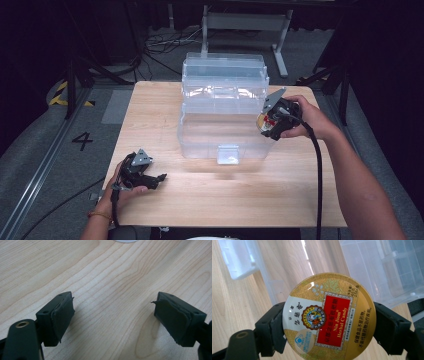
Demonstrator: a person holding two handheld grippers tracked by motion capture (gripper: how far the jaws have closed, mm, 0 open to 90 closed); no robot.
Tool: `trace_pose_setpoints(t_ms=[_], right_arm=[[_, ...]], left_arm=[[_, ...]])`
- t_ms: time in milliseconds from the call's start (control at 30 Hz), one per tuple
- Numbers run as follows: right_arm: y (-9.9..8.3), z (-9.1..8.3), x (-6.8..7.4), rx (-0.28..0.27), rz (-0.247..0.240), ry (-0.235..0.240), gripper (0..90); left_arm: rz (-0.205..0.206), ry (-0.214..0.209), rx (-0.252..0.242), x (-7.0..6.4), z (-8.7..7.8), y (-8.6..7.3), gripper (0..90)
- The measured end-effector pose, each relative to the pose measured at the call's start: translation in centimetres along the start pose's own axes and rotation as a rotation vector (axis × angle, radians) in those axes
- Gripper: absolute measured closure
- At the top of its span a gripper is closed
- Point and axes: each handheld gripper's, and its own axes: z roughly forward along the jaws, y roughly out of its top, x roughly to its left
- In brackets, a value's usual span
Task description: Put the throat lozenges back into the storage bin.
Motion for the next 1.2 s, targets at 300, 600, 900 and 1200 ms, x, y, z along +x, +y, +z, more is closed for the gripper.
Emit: trace_pose_setpoints(t_ms=[300, 600, 900, 1200], right_arm=[[0.1, 2.3, -0.8, 0.04, 0.002, 0.07, 20.5], [0.2, 4.2, -1.0, 0.086, -0.005, 0.131, 20.4], [-0.2, 5.3, -1.5, 0.102, 0.012, 0.147, 20.4], [-0.5, 6.0, -1.8, 0.118, 0.019, 0.159, 20.3]], left_arm=[[0.0, 0.0, 0.0, 0.0, 0.0, 0.0, 16.6], [0.0, 0.0, 0.0, 0.0, 0.0, 0.0, 16.6], [0.001, 0.0, -0.001, 0.0, 0.0, 0.0, 16.7], [0.0, 0.0, 0.0, 0.0, 0.0, 0.0, 16.6]])
